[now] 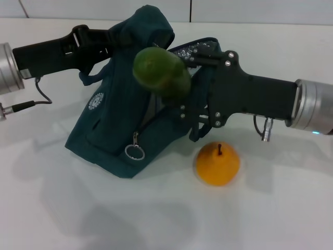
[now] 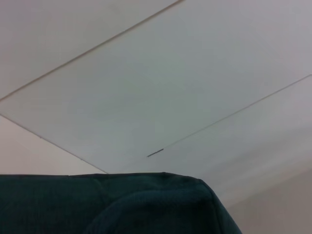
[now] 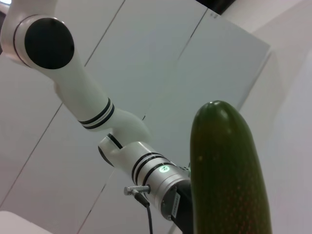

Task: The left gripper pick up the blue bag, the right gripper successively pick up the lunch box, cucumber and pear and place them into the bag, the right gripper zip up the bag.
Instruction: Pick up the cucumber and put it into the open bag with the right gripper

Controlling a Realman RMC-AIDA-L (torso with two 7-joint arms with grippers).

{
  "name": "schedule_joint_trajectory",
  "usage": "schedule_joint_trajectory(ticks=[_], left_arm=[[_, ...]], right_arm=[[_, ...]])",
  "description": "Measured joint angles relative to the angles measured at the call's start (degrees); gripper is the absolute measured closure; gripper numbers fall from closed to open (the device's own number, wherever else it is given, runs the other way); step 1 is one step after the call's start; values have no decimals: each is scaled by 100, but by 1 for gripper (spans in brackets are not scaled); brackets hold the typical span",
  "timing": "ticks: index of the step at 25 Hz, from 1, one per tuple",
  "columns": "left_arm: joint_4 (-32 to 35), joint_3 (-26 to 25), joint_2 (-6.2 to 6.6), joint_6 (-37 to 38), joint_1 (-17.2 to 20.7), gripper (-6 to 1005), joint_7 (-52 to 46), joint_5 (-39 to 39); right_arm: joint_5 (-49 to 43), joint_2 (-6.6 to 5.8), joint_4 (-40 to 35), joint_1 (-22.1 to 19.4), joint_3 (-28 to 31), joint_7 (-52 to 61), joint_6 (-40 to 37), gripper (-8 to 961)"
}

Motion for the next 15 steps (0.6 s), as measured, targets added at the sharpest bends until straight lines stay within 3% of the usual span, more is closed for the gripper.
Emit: schedule_joint_trajectory(ticks=[9, 15], left_arm=[[-72, 7, -3, 6, -56, 925, 22, 1], [-72, 7, 16, 20, -41, 924, 39, 20]], right_arm=[[846, 0, 366, 120, -779, 78, 44, 397], [913, 0, 338, 85, -910, 469, 14, 396]])
